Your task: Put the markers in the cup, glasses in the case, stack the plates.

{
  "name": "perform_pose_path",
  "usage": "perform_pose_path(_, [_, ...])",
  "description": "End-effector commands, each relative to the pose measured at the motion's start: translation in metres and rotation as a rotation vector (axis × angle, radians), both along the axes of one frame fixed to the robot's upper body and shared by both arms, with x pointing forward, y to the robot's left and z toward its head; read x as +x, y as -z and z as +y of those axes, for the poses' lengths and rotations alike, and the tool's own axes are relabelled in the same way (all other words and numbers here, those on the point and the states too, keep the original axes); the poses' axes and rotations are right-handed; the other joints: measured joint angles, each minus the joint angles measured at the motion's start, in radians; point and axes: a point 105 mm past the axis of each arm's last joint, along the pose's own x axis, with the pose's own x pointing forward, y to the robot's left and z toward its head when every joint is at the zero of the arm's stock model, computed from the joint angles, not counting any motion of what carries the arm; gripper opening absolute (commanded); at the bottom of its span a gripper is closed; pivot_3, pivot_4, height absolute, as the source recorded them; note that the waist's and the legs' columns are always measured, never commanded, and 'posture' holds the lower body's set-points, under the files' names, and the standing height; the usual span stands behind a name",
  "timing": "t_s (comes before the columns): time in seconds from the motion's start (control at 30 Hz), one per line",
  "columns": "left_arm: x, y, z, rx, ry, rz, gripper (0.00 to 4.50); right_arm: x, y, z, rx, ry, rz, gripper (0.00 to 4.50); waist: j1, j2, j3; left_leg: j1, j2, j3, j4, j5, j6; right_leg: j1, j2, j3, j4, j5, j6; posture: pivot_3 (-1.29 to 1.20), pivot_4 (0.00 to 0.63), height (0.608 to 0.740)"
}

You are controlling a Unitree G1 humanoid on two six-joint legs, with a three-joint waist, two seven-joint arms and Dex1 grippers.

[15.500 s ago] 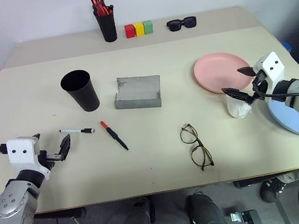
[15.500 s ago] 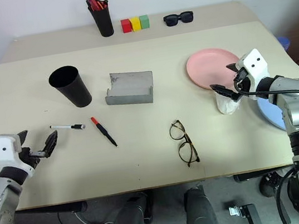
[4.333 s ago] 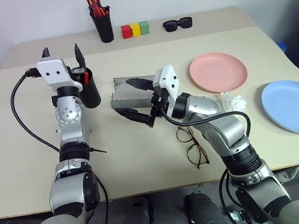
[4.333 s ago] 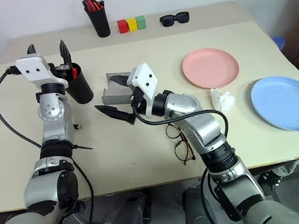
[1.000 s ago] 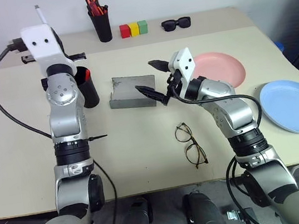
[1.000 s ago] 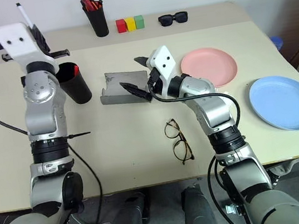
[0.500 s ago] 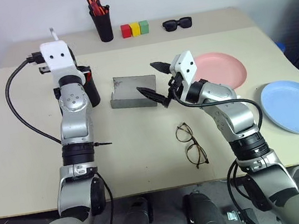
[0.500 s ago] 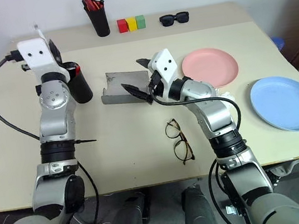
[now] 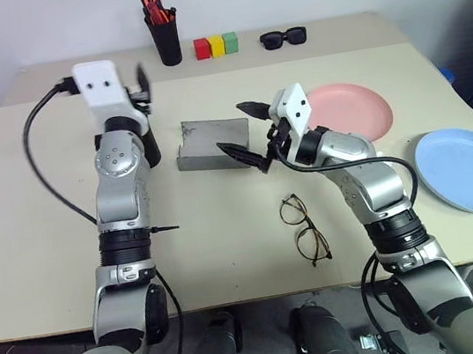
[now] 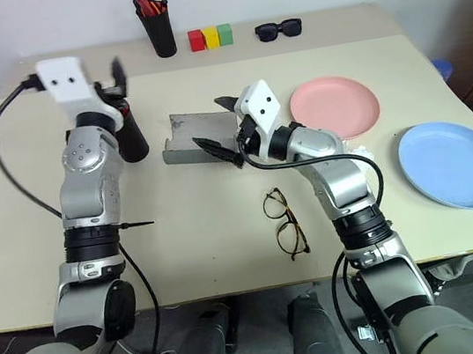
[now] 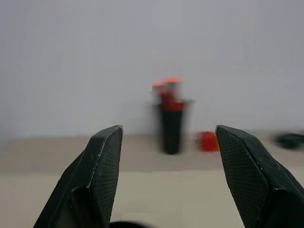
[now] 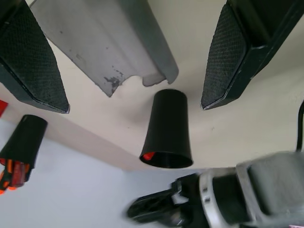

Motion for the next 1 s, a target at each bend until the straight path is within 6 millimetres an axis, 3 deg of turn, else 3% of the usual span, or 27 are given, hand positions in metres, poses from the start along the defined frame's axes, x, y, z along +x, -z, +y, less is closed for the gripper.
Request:
perform_pose_path(0.03, [-0.017, 0.012, -0.038, 0.224, 0.288, 0.114, 3.18, -0.006, -0.013, -0.014, -0.052, -0.025, -0.055, 4.5, -0.004, 0.001, 0.0, 0.0, 0.0, 0.0, 0.0, 0.0, 0.0, 0.0, 0.0, 0.0, 0.0, 0.0, 0.0, 0.0, 0.15, 0.74])
perform_pose_path(0.13, [-0.023, 0.035, -0.045, 0.338, 0.424, 0.258, 3.18, -0.011, -0.011, -0.027, -0.112, -0.036, -0.053, 4.5, -0.009, 0.001, 0.0, 0.001, 0.001, 0.001, -0.001, 0.0, 0.0, 0.0, 0.001, 0.0, 0.0, 0.0, 0.0, 0.0, 0.15, 0.74])
perform_pose_path(0.3, [-0.012, 0.068, -0.03, 0.484, 0.473, 0.459, 3.18, -0.027, 0.001, -0.054, -0.231, -0.05, 0.002, 4.5, -0.004, 0.002, 0.001, 0.001, 0.002, 0.001, -0.001, 0.0, 0.0, 0.0, 0.001, 0.001, 0.0, 0.0, 0.0, 0.0, 0.15, 0.74])
perform_pose_path(0.53, [-0.003, 0.092, -0.022, 0.616, 0.565, 0.6, 3.18, -0.045, 0.019, -0.085, -0.308, -0.002, 0.083, 4.5, 0.003, 0.001, 0.001, -0.001, 0.001, 0.001, 0.0, -0.001, 0.002, 0.0, 0.0, 0.0, -0.002, 0.0, 0.0, 0.0, 0.15, 0.74])
perform_pose_path(0.83, [0.001, 0.111, -0.019, 0.722, 0.649, 0.689, 3.18, -0.049, 0.025, -0.095, -0.299, 0.05, 0.088, 4.5, 0.001, 0.001, 0.001, -0.001, 0.002, 0.001, 0.0, -0.001, 0.002, 0.0, -0.001, 0.001, -0.002, -0.001, 0.0, 0.0, 0.15, 0.74])
perform_pose_path(0.93, [0.002, 0.115, -0.02, 0.728, 0.667, 0.695, 2.28, -0.049, 0.026, -0.097, -0.3, 0.061, 0.092, 4.5, 0.002, 0.001, 0.001, -0.001, 0.002, 0.001, 0.0, -0.001, 0.002, 0.0, -0.001, 0.001, -0.002, -0.001, 0.0, 0.0, 0.15, 0.74])
perform_pose_path(1.0, [0.0, 0.119, -0.02, 0.744, 0.685, 0.695, 1.29, -0.05, 0.026, -0.098, -0.3, 0.067, 0.094, 4.5, 0.002, 0.001, 0.001, -0.001, 0.002, 0.001, 0.0, -0.002, 0.003, 0.0, -0.001, 0.001, -0.002, -0.001, 0.001, 0.0, 0.15, 0.74])
